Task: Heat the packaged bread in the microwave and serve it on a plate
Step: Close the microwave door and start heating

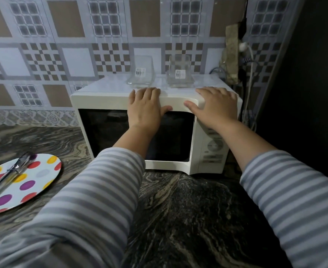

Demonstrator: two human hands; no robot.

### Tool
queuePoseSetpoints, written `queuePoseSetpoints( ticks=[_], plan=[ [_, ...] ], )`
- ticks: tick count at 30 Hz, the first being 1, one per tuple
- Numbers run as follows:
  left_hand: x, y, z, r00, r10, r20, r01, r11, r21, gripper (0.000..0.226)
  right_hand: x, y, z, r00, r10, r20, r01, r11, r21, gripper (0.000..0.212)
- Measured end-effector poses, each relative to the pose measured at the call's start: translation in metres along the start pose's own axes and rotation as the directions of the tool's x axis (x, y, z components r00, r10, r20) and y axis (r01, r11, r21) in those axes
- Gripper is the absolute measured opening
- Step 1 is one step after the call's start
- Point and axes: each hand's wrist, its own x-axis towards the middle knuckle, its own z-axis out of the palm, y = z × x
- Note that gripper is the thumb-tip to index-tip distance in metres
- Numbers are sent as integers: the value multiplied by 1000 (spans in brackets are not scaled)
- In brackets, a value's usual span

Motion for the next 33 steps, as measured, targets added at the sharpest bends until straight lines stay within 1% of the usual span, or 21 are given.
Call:
queuePoseSetpoints(
  ticks=[3,6,8,9,11,14,16,18,22,26,31,33],
  plan=[
    [-18,10,6,999,-16,-37,16,1000,-2,63,-16,4,2,999,-31,-14,32,999,22,60],
    [-51,19,19,999,-30,-33,28,999,-41,75,-49,8,14,992,-54,-115,58,998,34,61],
    [-81,29,32,999,-41,14,43,993,-108,80,-78,9,25,986,-38,-165,52,995,80,63],
    [-98,36,40,996,-51,78,62,986,-152,81,-94,10,33,987,-13,-162,32,993,115,62],
    [-133,48,58,966,-64,250,121,968,-220,79,-128,13,51,994,81,-78,-66,982,177,61],
    [-177,61,83,878,-42,476,161,964,-212,69,-171,19,78,964,252,84,-263,949,171,60],
    [-195,67,94,829,-13,559,162,963,-217,66,-187,23,91,925,327,194,-357,922,148,62],
    [-204,70,100,794,9,608,157,963,-219,63,-192,26,96,904,346,250,-386,913,134,63],
    [-205,69,102,777,21,629,139,969,-205,61,-189,29,103,913,309,266,-341,936,82,61],
    [-206,68,102,782,14,623,141,970,-200,61,-187,27,106,904,327,276,-353,934,48,61],
    [-206,69,101,792,10,611,154,964,-216,61,-184,26,102,920,320,226,-326,945,-13,61],
    [-206,69,101,792,11,611,154,964,-217,61,-184,25,101,921,316,227,-312,948,-55,61]
  ],
)
